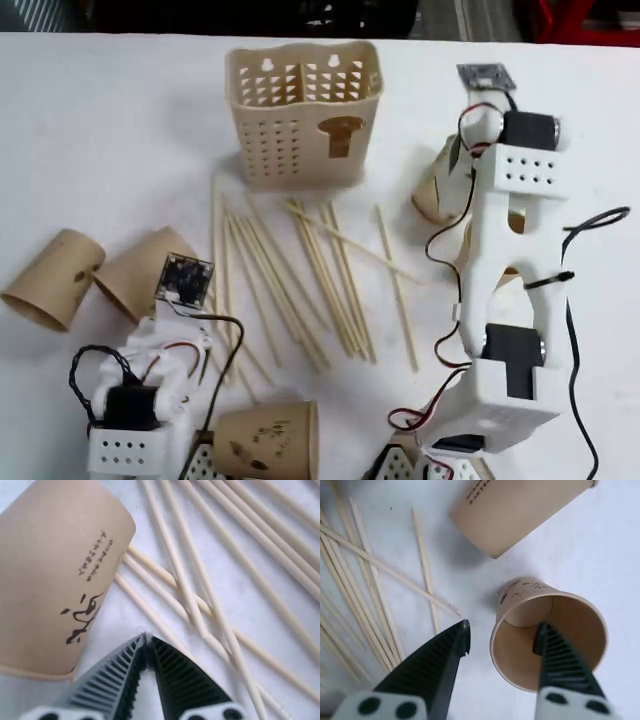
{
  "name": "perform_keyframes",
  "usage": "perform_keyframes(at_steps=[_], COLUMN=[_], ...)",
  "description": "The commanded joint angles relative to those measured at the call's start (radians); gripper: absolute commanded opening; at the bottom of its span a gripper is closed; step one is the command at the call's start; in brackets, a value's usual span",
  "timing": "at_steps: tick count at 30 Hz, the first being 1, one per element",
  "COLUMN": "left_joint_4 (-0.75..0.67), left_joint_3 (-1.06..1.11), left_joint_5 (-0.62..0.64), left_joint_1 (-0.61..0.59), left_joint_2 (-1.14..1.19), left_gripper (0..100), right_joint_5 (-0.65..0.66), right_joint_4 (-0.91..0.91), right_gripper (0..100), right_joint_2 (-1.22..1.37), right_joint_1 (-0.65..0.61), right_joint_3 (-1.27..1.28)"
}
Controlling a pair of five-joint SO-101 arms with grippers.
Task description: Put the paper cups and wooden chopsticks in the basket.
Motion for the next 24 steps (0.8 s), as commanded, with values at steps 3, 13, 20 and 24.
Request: perform_keyframes(at_steps=[3, 13, 20, 24], left_joint_4=[0.003, 0.003, 0.003, 0.003], left_joint_3=[-0.003, -0.003, -0.003, -0.003], left_joint_5=[0.009, 0.009, 0.009, 0.009], left_joint_1=[0.015, 0.015, 0.015, 0.015], left_joint_2=[-0.01, -0.01, -0.01, -0.01], left_gripper=[3, 3, 3, 3], right_joint_5=[-0.011, 0.229, 0.259, 0.341], right_joint_4=[-0.058, -0.054, -0.005, -0.008], right_gripper=[20.9, 1.0, 1.9, 1.9], right_joint_2=[0.022, 0.091, -0.12, -0.271], right_joint_1=[0.008, 0.024, 0.021, -0.016], right_joint_3=[0.064, 0.029, 0.021, 0.02])
